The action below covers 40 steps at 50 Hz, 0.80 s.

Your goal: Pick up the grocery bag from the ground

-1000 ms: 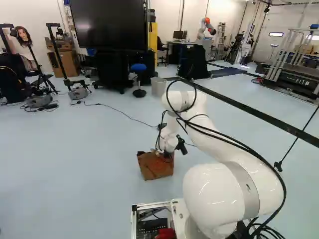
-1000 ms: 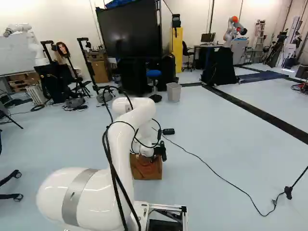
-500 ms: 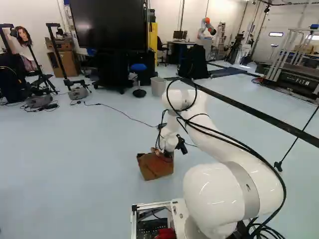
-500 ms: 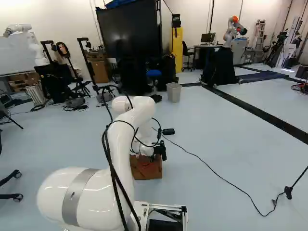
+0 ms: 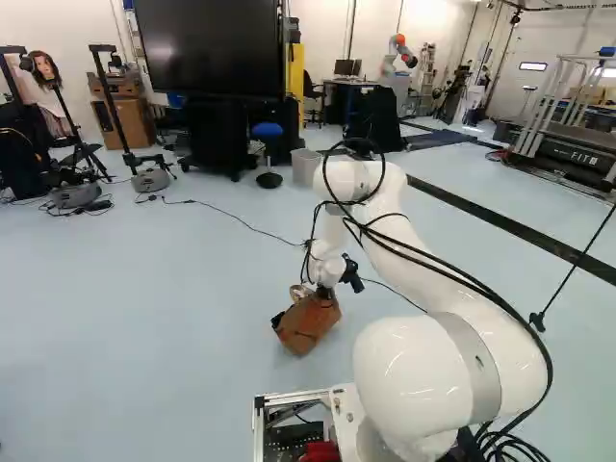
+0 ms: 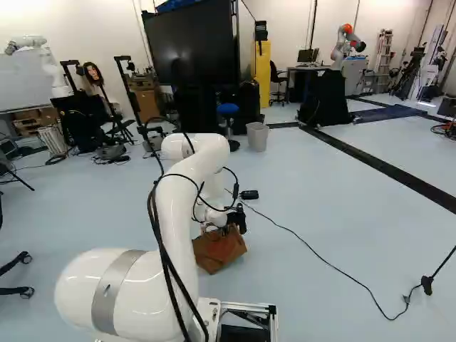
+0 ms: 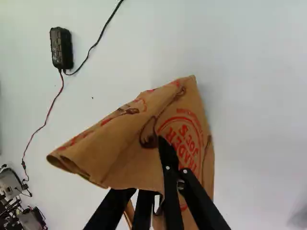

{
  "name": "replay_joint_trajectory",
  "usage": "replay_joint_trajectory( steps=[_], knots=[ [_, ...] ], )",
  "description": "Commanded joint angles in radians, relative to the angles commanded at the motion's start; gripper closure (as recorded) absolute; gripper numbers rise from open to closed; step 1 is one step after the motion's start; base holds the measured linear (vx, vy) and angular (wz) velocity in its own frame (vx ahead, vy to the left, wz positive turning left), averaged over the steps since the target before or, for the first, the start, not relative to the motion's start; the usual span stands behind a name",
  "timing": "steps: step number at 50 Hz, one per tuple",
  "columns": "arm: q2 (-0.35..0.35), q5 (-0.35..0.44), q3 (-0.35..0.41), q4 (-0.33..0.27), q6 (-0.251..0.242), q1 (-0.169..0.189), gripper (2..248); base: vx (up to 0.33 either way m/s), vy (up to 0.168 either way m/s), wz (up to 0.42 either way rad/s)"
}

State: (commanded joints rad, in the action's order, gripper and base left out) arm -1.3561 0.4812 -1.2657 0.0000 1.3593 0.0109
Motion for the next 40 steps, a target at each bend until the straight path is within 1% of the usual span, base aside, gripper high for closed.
replay_joint_trajectory(
  steps=[40],
  knots=[
    [0.16,0.0,0.154,0.0,0.0,-0.013,226,0.0,0.0,0.0]
  ],
)
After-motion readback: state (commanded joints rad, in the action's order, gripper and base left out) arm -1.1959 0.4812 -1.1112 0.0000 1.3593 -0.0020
